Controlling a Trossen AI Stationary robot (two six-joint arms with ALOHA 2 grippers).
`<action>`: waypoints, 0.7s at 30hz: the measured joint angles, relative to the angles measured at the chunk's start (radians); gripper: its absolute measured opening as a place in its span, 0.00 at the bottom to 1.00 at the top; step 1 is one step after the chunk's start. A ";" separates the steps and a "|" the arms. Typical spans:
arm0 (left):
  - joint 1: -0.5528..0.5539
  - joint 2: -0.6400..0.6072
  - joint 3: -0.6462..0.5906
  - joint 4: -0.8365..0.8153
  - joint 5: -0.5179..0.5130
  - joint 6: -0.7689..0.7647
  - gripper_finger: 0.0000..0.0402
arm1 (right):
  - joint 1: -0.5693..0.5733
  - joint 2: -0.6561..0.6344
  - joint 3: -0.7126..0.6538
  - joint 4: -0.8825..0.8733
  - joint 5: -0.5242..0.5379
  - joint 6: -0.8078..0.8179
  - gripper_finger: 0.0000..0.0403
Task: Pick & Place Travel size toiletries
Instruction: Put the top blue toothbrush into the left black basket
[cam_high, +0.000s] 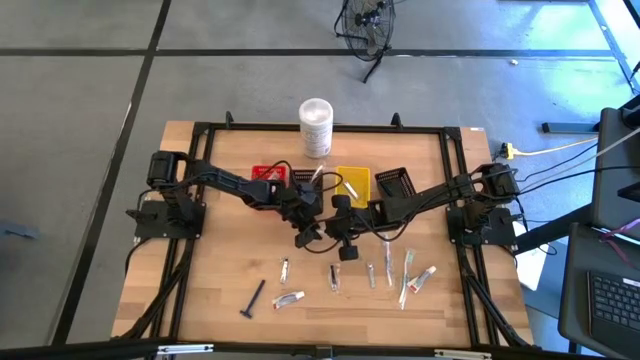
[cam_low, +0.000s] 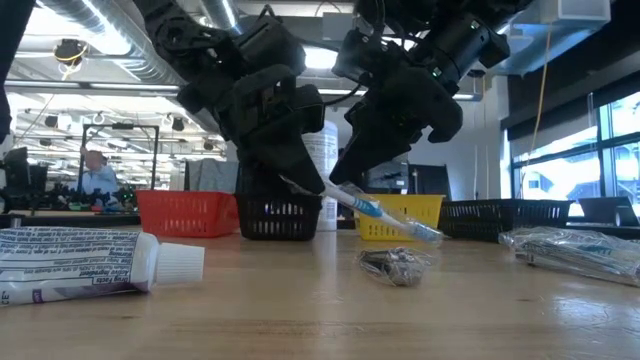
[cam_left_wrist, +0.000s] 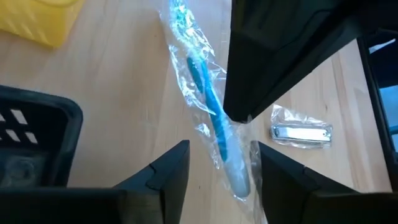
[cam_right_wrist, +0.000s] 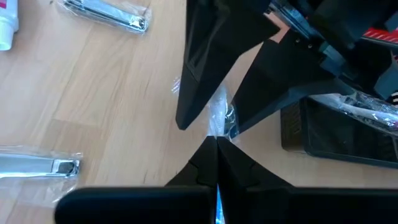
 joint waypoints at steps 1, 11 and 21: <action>0.000 -0.002 0.000 0.000 0.000 0.000 0.38 | 0.000 0.000 0.000 0.000 -0.004 0.000 0.00; 0.000 -0.004 0.003 0.004 0.003 0.021 0.20 | 0.000 0.000 0.000 0.027 -0.002 -0.027 0.00; -0.001 -0.006 0.003 0.000 0.047 0.019 0.06 | 0.000 0.000 0.000 0.026 0.001 -0.010 0.13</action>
